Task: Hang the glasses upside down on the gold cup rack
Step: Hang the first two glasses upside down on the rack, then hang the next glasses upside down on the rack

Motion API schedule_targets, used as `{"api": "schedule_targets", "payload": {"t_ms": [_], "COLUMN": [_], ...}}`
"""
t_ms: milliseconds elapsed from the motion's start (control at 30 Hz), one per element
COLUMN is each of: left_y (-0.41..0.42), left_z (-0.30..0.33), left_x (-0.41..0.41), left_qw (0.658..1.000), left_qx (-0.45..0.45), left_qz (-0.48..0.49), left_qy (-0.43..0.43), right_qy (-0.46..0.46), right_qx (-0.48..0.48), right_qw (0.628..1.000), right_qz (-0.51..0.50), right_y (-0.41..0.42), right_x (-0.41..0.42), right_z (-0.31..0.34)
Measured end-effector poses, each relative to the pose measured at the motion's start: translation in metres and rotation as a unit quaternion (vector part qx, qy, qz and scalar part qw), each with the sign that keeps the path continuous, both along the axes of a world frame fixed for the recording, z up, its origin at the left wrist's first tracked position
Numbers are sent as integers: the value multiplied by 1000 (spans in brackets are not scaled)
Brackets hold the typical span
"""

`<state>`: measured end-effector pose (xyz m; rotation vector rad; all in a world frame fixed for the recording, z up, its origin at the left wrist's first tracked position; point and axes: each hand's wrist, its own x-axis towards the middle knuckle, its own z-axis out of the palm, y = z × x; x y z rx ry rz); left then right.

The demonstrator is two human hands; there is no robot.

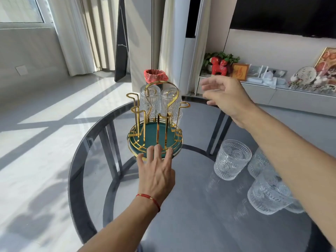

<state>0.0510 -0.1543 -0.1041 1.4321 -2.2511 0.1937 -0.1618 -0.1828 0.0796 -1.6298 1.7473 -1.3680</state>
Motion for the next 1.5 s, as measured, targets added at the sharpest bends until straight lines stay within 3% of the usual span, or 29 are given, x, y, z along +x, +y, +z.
{"api": "schedule_targets", "payload": {"t_ms": [167,333,433,567,667,733,900,1033,1100,1167,1300,1367,1500], "left_y": [23,51,56,49,44,44,47,49,49,50,51,49,42], "left_z": [16,34,36,38,44,46,52,59,65,72,81,80,75], "left_x": [-22,-59,-76,-99,-113,-121,-127,-105,-87,-66,-30,-20,-6], "left_qw": [986,927,891,847,814,823,899,920,914,864,695,636,591], "left_qx": [-24,106,212,344,396,382,264,247,263,330,462,486,502], "left_qz": [-150,-284,-283,-227,-209,-209,-175,-148,-117,-94,-117,-136,-148], "left_qy": [64,223,285,337,370,365,304,265,285,368,538,584,614], "right_qy": [-8,-38,-44,30,15,15,-6,-43,-52,-40,4,-75,-294], "right_qx": [-82,-88,-67,-36,-36,-63,-53,-21,-20,-26,77,140,125], "right_qw": [993,984,988,989,985,980,980,983,989,995,996,987,947], "right_qz": [-82,-148,-129,-138,-165,-188,-193,-178,-136,-89,-35,-1,35], "right_y": [117,184,191,196,197,198,200,199,198,195,177,168,158], "right_x": [-2,-1,4,9,1,0,3,2,6,15,34,42,49], "right_z": [-35,-76,-81,-88,-86,-83,-81,-80,-81,-87,-109,-112,-119]}}
